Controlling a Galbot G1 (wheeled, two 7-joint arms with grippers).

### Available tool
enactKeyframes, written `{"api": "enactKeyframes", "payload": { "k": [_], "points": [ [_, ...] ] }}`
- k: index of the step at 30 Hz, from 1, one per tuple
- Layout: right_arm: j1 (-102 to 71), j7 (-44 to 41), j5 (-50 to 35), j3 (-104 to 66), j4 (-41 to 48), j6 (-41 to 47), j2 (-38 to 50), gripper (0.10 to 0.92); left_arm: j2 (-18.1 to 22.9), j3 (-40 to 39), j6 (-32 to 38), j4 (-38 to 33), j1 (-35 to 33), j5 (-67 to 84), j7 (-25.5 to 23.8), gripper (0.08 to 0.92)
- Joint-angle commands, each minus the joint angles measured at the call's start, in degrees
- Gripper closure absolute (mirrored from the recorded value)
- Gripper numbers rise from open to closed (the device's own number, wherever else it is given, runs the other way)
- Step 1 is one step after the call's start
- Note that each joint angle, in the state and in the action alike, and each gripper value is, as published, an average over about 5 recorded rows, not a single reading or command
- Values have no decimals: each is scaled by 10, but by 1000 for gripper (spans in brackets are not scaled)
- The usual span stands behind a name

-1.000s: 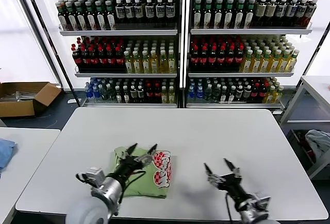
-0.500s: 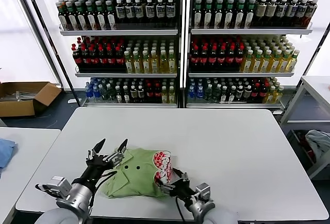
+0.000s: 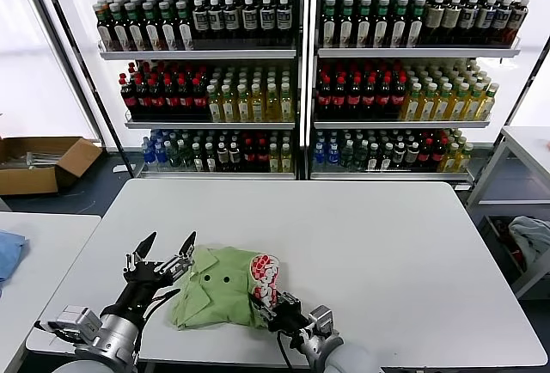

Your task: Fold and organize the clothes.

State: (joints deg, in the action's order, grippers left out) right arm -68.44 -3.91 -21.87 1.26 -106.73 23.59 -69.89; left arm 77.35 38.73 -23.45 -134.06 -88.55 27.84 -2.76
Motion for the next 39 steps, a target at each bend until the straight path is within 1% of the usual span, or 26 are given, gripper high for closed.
{"api": "enactKeyframes", "payload": {
  "k": [1, 4, 7, 10, 13, 18, 22, 26, 31, 34, 36, 39],
  "points": [
    [-21, -24, 70, -62, -53, -9, 68, 638, 9, 15, 4, -6, -10, -13, -4, 177],
    [-50, -39, 86, -108, -86, -13, 122, 725, 11, 15, 5, -5, -13, -13, -4, 177],
    [-88, -52, 74, -159, -110, -20, 180, 808, 14, 13, 5, -7, -15, -14, -3, 177],
    [-128, -62, 55, -222, -115, -32, 232, 860, 16, 8, 4, -7, -15, -16, -1, 177],
    [-153, -66, 39, -265, -109, -38, 258, 866, 19, 2, 2, -6, -13, -17, 2, 177],
    [-158, -42, 34, -278, -106, -39, 241, 853, 20, -5, -1, -3, -11, -19, 5, 177],
    [-173, -18, 30, -289, -120, -55, 219, 767, 19, -4, -2, -3, -14, -17, 6, 177],
    [-187, 14, 22, -306, -139, -59, 195, 645, 18, -2, -2, -4, -16, -16, 6, 177],
    [-157, 82, 7, -289, -123, -54, 158, 507, 21, -7, 0, 2, -17, -18, 6, 177],
    [-124, 74, -3, -255, -126, -39, 124, 420, 21, -8, 2, 5, -20, -19, 6, 177],
    [-94, 49, 9, -206, -129, -29, 94, 360, 20, -8, 2, 6, -22, -20, 4, 177],
    [-39, 52, 27, -118, -108, -26, 47, 274, 19, -8, 4, 7, -28, -22, 2, 177]
  ]
}}
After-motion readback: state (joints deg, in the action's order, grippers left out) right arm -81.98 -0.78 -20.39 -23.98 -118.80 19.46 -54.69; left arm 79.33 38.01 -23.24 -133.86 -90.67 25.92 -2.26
